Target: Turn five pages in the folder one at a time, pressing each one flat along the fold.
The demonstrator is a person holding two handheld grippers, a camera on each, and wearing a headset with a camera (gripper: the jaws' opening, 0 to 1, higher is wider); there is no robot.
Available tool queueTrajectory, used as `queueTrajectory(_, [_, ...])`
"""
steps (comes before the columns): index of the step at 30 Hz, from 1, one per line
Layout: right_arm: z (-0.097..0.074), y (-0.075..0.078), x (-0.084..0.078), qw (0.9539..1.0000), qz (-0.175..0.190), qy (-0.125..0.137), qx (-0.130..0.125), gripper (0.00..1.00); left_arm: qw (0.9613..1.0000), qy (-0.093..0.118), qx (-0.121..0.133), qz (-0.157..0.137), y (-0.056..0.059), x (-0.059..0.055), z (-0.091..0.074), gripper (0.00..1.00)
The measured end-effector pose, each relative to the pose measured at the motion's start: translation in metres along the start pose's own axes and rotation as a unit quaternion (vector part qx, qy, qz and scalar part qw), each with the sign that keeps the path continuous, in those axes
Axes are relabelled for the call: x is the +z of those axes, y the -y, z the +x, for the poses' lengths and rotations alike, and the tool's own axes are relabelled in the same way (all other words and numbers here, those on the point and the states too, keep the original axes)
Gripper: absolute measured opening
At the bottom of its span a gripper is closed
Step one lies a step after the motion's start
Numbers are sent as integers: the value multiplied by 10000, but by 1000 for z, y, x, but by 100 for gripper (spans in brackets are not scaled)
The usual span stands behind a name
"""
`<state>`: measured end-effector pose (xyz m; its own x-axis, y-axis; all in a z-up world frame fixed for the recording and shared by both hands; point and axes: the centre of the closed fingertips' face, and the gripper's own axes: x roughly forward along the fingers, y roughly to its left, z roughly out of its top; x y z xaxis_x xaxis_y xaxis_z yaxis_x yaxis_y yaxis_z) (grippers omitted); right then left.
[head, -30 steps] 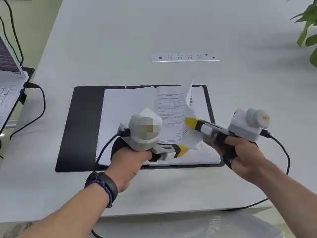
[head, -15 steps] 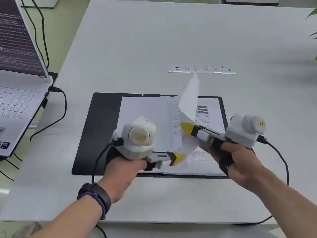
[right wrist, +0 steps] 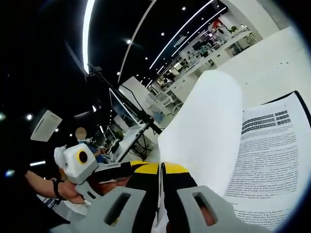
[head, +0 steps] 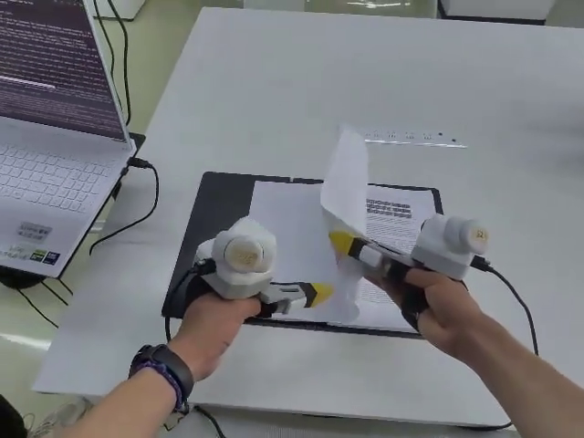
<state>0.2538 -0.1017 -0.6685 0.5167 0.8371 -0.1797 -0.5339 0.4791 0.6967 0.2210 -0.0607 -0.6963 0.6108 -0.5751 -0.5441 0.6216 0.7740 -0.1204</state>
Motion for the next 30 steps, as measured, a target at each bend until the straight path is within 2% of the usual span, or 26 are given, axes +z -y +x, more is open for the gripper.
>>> queueTrajectory(17, [36, -19, -20, 9996, 105, -173, 214, 0, 9994, 97, 287, -153, -30, -13, -37, 81])
queueTrajectory(21, [46, -27, -26, 9992, 155, -251, 265, 0, 9990, 108, 366, -242, -38, -20, -46, 81])
queueTrajectory(30, [65, -21, -44, 9983, 380, -417, 166, 0, 9977, 102, 512, -429, -51, -37, -63, 81])
